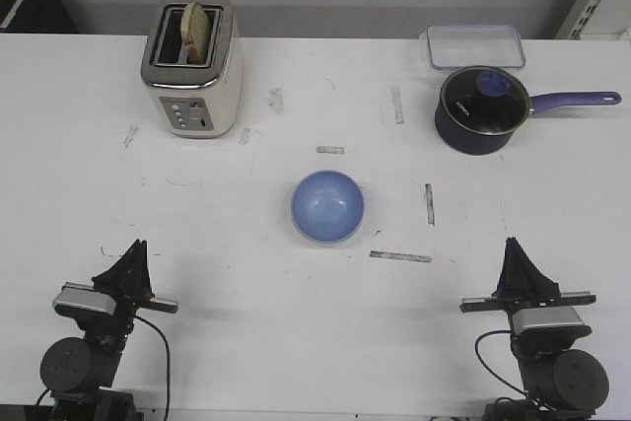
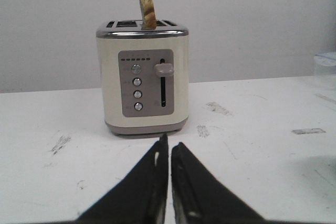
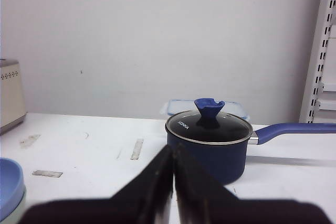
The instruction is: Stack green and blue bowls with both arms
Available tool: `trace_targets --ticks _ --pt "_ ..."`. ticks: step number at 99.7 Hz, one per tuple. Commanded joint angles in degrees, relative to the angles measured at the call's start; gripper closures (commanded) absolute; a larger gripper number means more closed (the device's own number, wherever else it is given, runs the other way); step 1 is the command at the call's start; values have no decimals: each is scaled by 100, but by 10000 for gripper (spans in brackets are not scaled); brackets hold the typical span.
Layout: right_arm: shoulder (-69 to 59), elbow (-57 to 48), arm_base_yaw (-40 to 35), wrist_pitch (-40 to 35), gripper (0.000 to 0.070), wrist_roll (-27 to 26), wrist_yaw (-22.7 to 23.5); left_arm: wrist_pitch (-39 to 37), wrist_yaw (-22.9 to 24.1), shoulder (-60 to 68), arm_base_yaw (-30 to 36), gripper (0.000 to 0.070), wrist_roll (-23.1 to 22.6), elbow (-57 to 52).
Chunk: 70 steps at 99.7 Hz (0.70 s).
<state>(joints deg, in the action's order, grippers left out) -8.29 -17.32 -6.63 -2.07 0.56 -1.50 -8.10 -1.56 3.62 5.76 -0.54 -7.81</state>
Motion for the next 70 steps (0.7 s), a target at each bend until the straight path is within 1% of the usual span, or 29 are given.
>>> trace_targets --ticks 1,35,45,70 --pt "7 -13 -9 74 700 -72 -2 -92 11 -114 -72 699 -31 90" --pt "7 -13 -9 74 700 -74 -2 -103 13 -343 -356 699 -31 557" --pt "7 -13 -9 74 700 -72 -2 -256 13 -343 -417 699 -33 715" --pt "7 -13 -9 74 700 -72 0 -245 9 -343 -433 698 -31 710"
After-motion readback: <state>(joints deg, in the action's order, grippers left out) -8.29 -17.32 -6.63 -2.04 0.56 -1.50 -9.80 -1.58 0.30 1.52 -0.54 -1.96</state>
